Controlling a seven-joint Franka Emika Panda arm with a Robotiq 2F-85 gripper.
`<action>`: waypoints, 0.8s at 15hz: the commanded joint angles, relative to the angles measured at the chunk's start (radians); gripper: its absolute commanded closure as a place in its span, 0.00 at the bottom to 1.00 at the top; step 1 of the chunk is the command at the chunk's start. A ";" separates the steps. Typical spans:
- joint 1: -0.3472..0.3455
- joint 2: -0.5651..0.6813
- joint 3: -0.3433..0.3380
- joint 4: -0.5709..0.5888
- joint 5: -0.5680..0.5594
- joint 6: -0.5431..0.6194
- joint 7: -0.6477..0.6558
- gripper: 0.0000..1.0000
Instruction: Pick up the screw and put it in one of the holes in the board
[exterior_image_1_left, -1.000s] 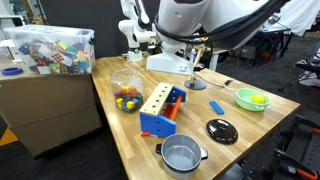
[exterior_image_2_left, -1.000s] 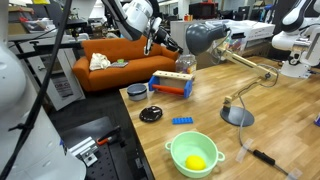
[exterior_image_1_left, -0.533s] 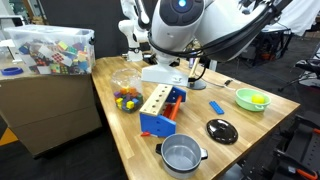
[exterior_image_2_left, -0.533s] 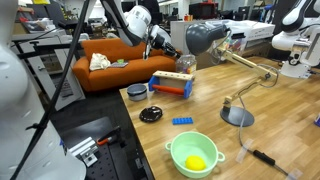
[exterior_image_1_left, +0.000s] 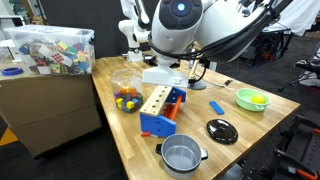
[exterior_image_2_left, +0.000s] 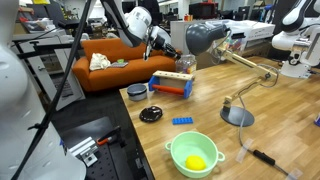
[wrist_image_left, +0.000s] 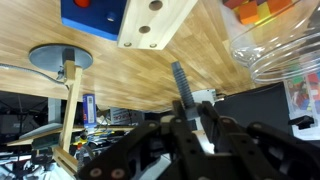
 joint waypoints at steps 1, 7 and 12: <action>-0.001 0.011 0.007 0.005 -0.033 -0.049 -0.001 0.94; 0.006 0.051 0.012 0.010 -0.038 -0.084 0.004 0.94; -0.006 0.050 0.019 0.003 -0.015 -0.063 -0.003 0.77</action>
